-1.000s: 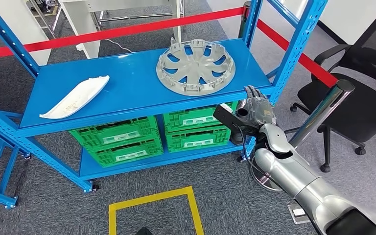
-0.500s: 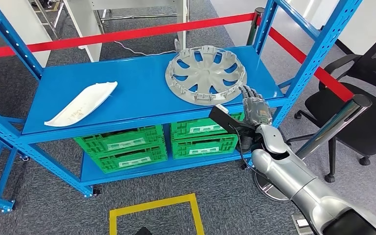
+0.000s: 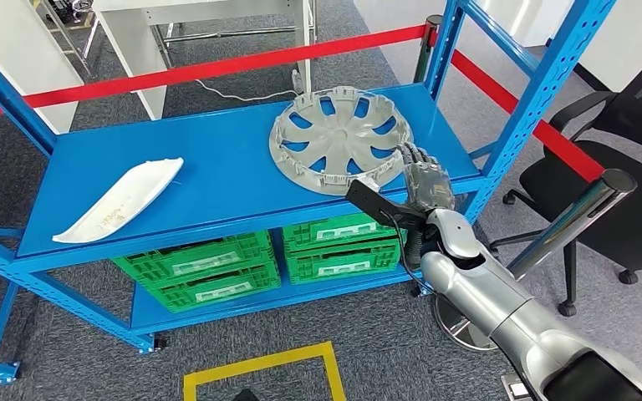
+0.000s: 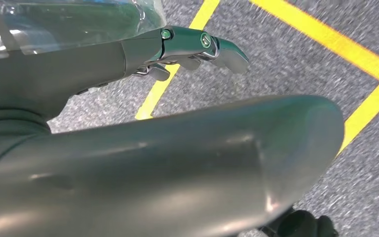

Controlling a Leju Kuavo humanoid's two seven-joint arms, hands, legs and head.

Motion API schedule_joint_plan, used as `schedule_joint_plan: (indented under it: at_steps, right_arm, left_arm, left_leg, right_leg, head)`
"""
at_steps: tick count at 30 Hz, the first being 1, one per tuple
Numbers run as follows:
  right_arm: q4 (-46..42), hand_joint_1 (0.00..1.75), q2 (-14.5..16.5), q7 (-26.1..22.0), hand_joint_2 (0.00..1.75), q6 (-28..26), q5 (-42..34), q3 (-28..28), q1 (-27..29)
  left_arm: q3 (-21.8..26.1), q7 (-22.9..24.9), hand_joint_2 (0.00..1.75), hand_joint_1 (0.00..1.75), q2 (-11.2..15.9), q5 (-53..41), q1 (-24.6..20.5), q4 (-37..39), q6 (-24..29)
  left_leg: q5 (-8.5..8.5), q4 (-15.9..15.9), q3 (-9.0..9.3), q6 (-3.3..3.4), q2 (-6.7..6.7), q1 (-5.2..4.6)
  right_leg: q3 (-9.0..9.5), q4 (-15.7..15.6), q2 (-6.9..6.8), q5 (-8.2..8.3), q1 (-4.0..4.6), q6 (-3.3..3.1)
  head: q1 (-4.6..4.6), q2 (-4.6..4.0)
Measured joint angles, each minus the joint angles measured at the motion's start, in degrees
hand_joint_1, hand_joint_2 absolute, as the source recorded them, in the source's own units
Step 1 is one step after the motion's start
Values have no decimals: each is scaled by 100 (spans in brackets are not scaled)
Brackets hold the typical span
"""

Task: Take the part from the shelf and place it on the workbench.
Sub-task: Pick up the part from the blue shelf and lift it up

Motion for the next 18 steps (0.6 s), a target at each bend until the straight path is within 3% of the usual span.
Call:
schedule_joint_plan:
  at_steps: [2, 5, 7, 8, 10, 11, 12, 13, 15, 16, 18]
  right_arm:
    - [-1, 0, 8, 4, 175, 16, 0, 6, -6]
    - [-7, 0, 15, 15, 175, 33, 0, 10, 0]
    - [-22, 0, 19, 17, 175, 34, 0, 7, -19]
    - [-28, 0, 19, 20, 175, 34, 0, 5, -23]
    - [-28, 0, 18, 27, 175, 37, 0, 11, -8]
    - [-28, 0, 17, 31, 175, 39, 0, 15, 11]
    - [-28, 0, 17, 32, 175, 40, 0, 18, 25]
    - [-28, 0, 17, 33, 175, 42, 0, 20, 31]
    - [-28, 0, 17, 36, 175, 46, 0, 18, 22]
    - [-28, 0, 16, 38, 175, 51, 0, 18, 13]
    - [-28, 0, 15, 46, 87, 64, 0, 18, 3]
  left_arm:
    - [-1, 5, 0, 0, -1, -4, 3, -1, -1]
    - [-1, 15, 0, 0, 4, -15, 19, -1, 2]
    - [1, 15, 0, 0, 5, -23, 2, -2, 7]
    - [1, 15, 0, 0, 5, -28, -11, -2, 9]
    - [0, 16, 0, 0, 5, -35, -23, -2, 11]
    - [1, 15, 0, 0, 5, -37, -19, -2, 11]
    - [0, 7, 0, 0, 4, -36, -13, -2, 11]
    - [0, -5, 0, 0, 3, -29, -10, -3, 10]
    - [1, -27, 0, 0, -4, 2, -10, -4, 9]
    - [2, -26, 0, 0, -10, 23, -12, -5, 9]
    - [3, -5, 0, 0, -27, 52, -12, -7, -1]
  left_leg:
    - [170, -428, 118, 54, 11, -28]
    - [140, -485, 175, 192, 10, -64]
    - [107, -512, 241, 271, 10, -52]
    - [84, -521, 275, 306, 10, -49]
    - [23, -514, 330, 352, 9, -70]
    - [-12, -508, 363, 362, 6, -85]
    - [-48, -501, 401, 365, 3, -98]
    - [-88, -495, 447, 365, -1, -108]
    - [-175, -490, 547, 346, -7, -117]
    - [-212, -487, 578, 326, -11, -119]
    - [-255, -479, 590, 284, -15, -118]
  right_leg:
    - [27, -9, 3, -47, 2, 66]
    - [57, -23, 3, -116, -15, 193]
    - [-27, 206, -3, -247, -24, 238]
    - [-184, 501, -6, -365, -26, 244]
    - [-676, 1283, -5, -593, -24, 243]
    - [-887, 1545, -4, -604, -21, 237]
    - [-999, 1600, -4, -497, -13, 219]
    - [-993, 1422, -3, -279, 3, 190]
    - [-756, 697, 1, 235, 67, 110]
    - [-630, 380, 2, 384, 99, 76]
    - [-504, 109, 7, 404, 138, 46]
  head:
    - [-7, 0]
    - [-10, 0]
    - [0, 0]
    - [10, 0]
    - [26, 0]
    - [28, 0]
    - [28, 0]
    - [28, 0]
    - [24, 0]
    - [14, 0]
    - [7, 0]
